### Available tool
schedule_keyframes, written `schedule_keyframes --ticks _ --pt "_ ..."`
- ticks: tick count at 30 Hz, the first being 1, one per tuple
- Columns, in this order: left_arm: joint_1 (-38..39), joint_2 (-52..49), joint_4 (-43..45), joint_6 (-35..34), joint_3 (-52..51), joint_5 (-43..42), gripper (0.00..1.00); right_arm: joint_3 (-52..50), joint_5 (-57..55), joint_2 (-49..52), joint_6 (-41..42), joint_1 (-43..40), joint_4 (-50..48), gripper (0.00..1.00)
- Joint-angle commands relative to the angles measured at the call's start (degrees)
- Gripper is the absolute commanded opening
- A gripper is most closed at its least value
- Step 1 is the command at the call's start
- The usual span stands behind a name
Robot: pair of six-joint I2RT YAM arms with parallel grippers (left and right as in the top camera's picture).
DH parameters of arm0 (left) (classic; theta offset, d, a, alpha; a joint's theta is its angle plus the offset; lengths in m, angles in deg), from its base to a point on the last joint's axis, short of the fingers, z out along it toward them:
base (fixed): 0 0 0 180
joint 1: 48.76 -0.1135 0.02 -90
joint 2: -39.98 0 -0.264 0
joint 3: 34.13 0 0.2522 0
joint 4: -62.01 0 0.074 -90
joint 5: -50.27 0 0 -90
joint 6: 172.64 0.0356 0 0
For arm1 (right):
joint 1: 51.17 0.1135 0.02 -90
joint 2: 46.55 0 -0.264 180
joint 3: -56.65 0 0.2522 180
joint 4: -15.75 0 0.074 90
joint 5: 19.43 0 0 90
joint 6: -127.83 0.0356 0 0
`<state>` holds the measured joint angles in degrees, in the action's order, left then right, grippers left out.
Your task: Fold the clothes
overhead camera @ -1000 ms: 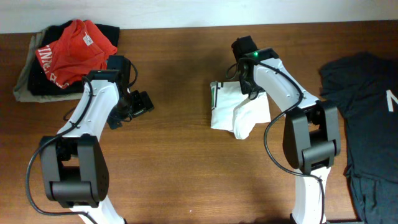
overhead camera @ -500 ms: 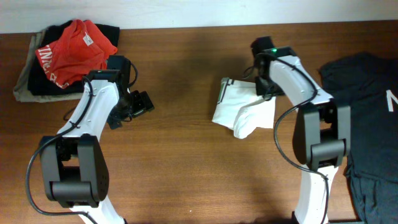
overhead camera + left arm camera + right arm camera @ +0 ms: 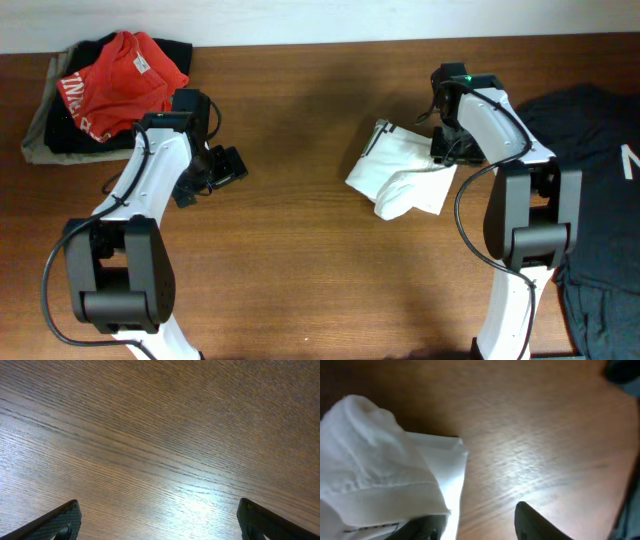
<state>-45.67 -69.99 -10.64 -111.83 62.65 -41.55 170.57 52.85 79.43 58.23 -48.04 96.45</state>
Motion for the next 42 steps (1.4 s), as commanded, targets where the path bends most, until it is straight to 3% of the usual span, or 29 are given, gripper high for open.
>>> schedule_keyframes --ticks 1,5,11,16,22,26,32,42 --pt "-0.11 0.59 -0.02 0.37 -0.44 0.83 0.99 -0.33 -4.44 -3.04 4.98 -0.66 0.90 0.57" --pt "-0.11 0.59 0.00 0.37 -0.44 0.83 0.99 0.22 -5.73 -7.30 7.10 -0.66 2.34 0.64" --pt "-0.11 0.59 0.15 0.37 -0.44 0.81 0.99 0.26 -5.03 -11.56 7.15 -1.36 3.67 0.89" --pt "-0.11 0.59 0.20 0.35 -0.44 0.79 0.99 0.24 2.16 -11.32 6.62 -1.29 1.33 0.90" --pt "-0.11 0.59 0.15 0.37 -0.48 0.79 0.99 0.22 17.62 -10.01 -5.40 -1.25 -8.90 0.88" --pt "-0.11 0.59 0.17 0.37 -0.48 0.81 0.99 0.22 18.18 -6.14 -9.60 -1.22 -10.60 0.80" --pt "-0.11 0.59 0.17 0.37 -0.48 0.81 0.99 0.22 18.14 -2.86 -10.58 -1.18 -11.52 0.79" --pt "-0.11 0.59 0.15 0.37 -0.48 0.81 0.99 0.13 11.15 -2.64 -10.56 -1.36 -9.97 0.37"
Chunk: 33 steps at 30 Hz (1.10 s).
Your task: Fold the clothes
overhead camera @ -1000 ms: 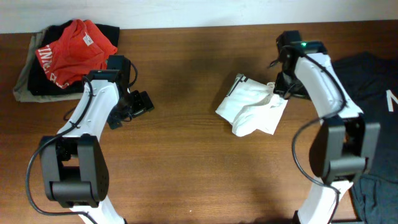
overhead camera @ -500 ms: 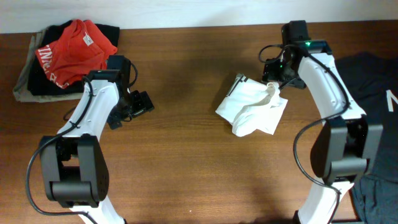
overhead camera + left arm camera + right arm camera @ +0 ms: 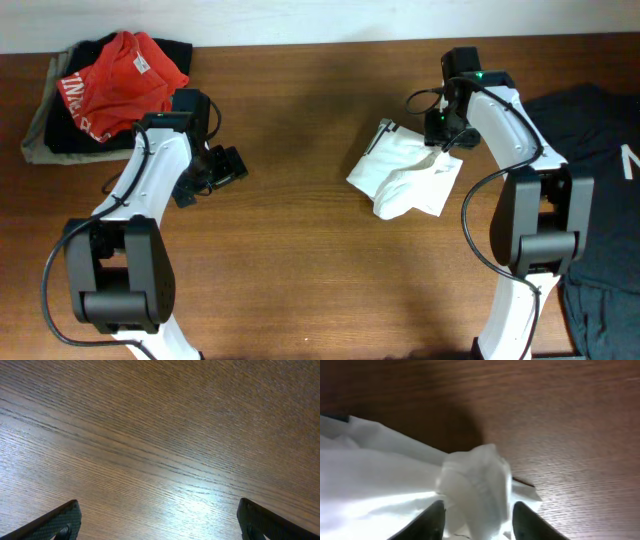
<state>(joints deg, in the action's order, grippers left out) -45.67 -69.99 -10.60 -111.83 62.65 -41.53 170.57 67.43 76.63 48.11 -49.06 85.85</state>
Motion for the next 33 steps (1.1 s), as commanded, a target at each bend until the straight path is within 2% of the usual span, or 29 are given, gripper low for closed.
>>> schedule_keyframes --ticks 1,5,7,11,14,17,18,20,21,27,30,31,33 --pt "-0.11 0.59 0.11 0.37 -0.48 0.79 0.99 0.13 -3.41 0.15 -0.42 -0.33 0.81 0.33" --pt "-0.11 0.59 0.11 0.37 -0.48 0.79 0.99 0.13 -4.35 0.15 -0.17 -0.33 1.31 0.17" --pt "-0.11 0.59 0.11 0.37 -0.48 0.79 0.99 0.13 -8.76 0.15 2.19 -0.33 2.84 0.09" --pt "-0.11 0.59 0.15 0.37 -0.48 0.79 0.99 0.13 -14.08 0.15 2.62 -1.07 6.69 0.08" --pt "-0.11 0.59 0.31 0.37 -0.48 0.79 0.99 -0.85 -12.63 0.15 2.62 -2.25 7.13 0.08" --pt "-0.11 0.59 0.28 0.37 -0.48 0.76 0.99 -5.20 -9.20 0.22 2.64 -3.34 3.45 0.09" --pt "-0.11 0.59 0.31 0.37 -0.48 0.79 0.99 -6.95 -8.52 0.22 2.67 -3.61 1.97 0.16" --pt "-0.11 0.59 0.31 0.37 -0.48 0.79 0.99 -10.97 -7.41 0.22 3.45 -3.80 -0.79 0.36" --pt "-0.11 0.59 0.31 0.37 -0.48 0.79 0.99 -12.46 -7.67 0.22 4.50 -3.80 -1.38 0.41" --pt "-0.11 0.59 0.33 0.37 -0.48 0.79 0.99 -13.94 -11.10 -0.09 11.34 -3.80 2.97 0.42" --pt "-0.11 0.59 0.39 0.37 -0.48 0.79 0.99 -10.91 -11.10 -1.16 11.30 -3.80 6.43 0.51" --pt "-0.11 0.59 0.48 0.37 -0.48 0.79 0.99 -9.16 -11.19 -1.75 11.30 -3.80 8.00 0.56" --pt "-0.11 0.59 0.55 0.37 -0.48 0.76 0.99 -5.79 -11.80 -2.80 11.50 -3.80 10.99 0.80"
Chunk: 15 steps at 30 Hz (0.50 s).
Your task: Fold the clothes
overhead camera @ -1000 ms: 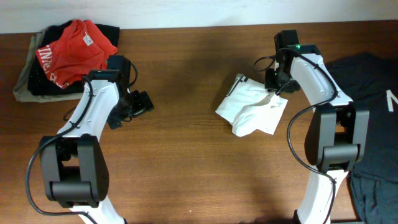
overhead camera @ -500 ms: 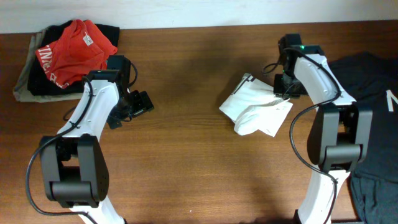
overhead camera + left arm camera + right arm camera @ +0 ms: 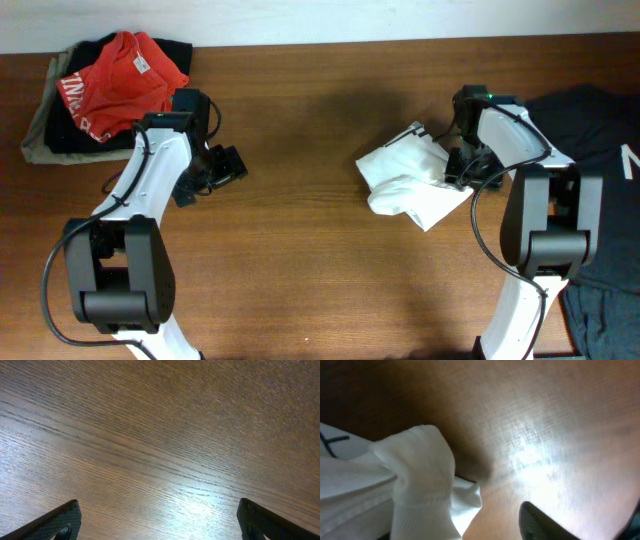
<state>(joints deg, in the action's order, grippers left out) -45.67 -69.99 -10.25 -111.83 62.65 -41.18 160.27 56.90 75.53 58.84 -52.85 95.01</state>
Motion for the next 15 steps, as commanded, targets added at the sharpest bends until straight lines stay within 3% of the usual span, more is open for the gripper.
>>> schedule_keyframes --ticks 1,10,12,15 --pt "-0.11 0.59 0.17 0.37 -0.48 0.42 0.99 6.80 -1.86 -2.29 0.79 -0.09 3.87 0.99" --pt "-0.11 0.59 0.17 0.37 -0.48 0.42 0.99 22.88 1.57 -3.56 -0.02 -0.20 18.78 0.99" --pt "-0.11 0.59 0.17 0.37 -0.48 0.42 0.99 23.23 7.82 -3.56 -5.64 0.57 19.19 1.00" --pt "-0.11 0.59 0.20 0.35 -0.48 0.42 0.99 22.49 19.17 -3.48 -12.87 2.05 18.01 0.90"
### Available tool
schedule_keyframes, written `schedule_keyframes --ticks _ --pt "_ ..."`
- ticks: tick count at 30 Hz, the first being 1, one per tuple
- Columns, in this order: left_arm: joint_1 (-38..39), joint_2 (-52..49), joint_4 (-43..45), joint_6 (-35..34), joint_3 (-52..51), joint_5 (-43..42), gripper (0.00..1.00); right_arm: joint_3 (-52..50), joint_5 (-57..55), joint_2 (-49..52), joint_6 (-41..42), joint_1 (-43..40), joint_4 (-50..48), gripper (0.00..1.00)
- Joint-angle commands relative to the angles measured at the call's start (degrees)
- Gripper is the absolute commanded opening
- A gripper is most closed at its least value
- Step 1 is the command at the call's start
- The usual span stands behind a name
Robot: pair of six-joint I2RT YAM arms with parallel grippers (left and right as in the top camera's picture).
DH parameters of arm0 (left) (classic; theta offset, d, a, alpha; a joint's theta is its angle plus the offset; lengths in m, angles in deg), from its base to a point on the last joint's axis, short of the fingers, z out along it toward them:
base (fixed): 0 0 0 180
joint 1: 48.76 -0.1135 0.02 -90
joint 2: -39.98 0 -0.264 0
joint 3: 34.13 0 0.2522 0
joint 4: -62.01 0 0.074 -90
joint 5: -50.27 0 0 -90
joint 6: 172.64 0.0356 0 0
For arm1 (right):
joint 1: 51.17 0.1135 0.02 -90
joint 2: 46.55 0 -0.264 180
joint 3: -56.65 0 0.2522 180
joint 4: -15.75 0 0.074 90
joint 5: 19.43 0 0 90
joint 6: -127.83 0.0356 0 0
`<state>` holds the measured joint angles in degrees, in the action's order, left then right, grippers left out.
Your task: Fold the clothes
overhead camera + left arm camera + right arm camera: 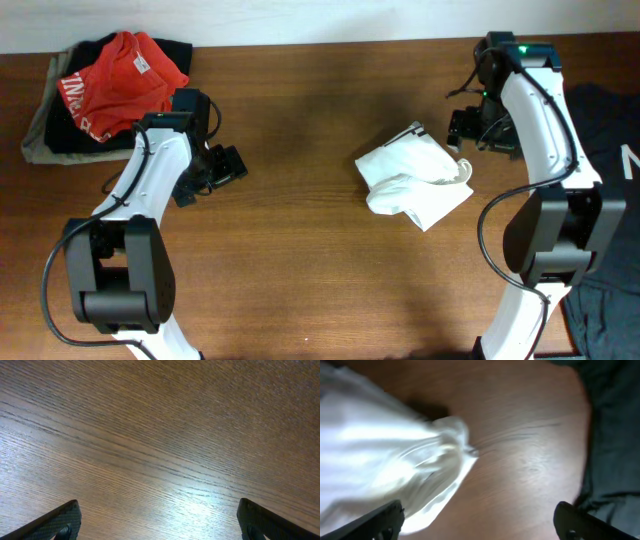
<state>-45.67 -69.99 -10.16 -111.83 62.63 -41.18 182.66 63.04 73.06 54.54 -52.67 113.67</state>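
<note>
A crumpled white garment (415,180) lies on the wooden table right of centre; the right wrist view shows it blurred (385,455) at the left. My right gripper (478,128) hangs open above the table just up and right of it, nothing between its fingers (480,522). Over bare wood at the left, my left gripper (212,172) is open and empty (160,520). A red garment (120,72) lies on a dark folded pile (60,115) at the far left corner.
A dark garment (600,150) spreads over the table's right edge and shows at the right of the right wrist view (615,425). Bare wooden table (300,250) lies between the arms. A white wall strip runs along the back.
My right gripper has let go of the white garment, opened and moved up and back toward the far edge. The garment stays put. The left arm has not moved.
My right gripper was low at the white garment's right edge, then at its upper right corner with cloth between the fingers. The garment then lay shifted right and reshaped. Now the gripper is open and clear of it. The left arm stayed still throughout.
</note>
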Motion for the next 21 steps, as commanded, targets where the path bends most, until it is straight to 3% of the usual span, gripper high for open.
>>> schedule_keyframes --ticks 1,3,4,9,16,19,21 --pt "-0.11 0.59 0.11 0.35 -0.46 0.39 0.99 -0.22 15.32 -1.01 -10.73 2.56 -1.14 0.86" --pt "-0.09 0.59 0.07 0.35 -0.46 0.35 0.99 -2.43 16.06 -0.98 -12.28 4.83 -4.35 0.74" --pt "-0.09 0.59 0.04 0.35 -0.46 0.26 0.99 -3.69 15.93 -0.96 -12.55 5.73 -6.08 0.73" --pt "-0.11 0.59 -0.37 0.37 -0.46 0.22 0.99 -12.68 15.98 -0.87 -13.29 9.75 -14.32 0.73" --pt "-0.11 0.59 -0.28 0.37 -0.46 0.24 0.99 -18.71 15.96 -0.85 -15.43 12.41 -17.57 0.73" --pt "-0.11 0.59 -0.28 0.37 -0.46 0.24 0.99 -19.98 15.91 -0.85 -14.80 12.35 -16.87 0.57" --pt "-0.11 0.59 -0.28 0.37 -0.46 0.24 0.99 -20.04 15.96 -0.85 -13.92 12.37 -15.41 0.53"
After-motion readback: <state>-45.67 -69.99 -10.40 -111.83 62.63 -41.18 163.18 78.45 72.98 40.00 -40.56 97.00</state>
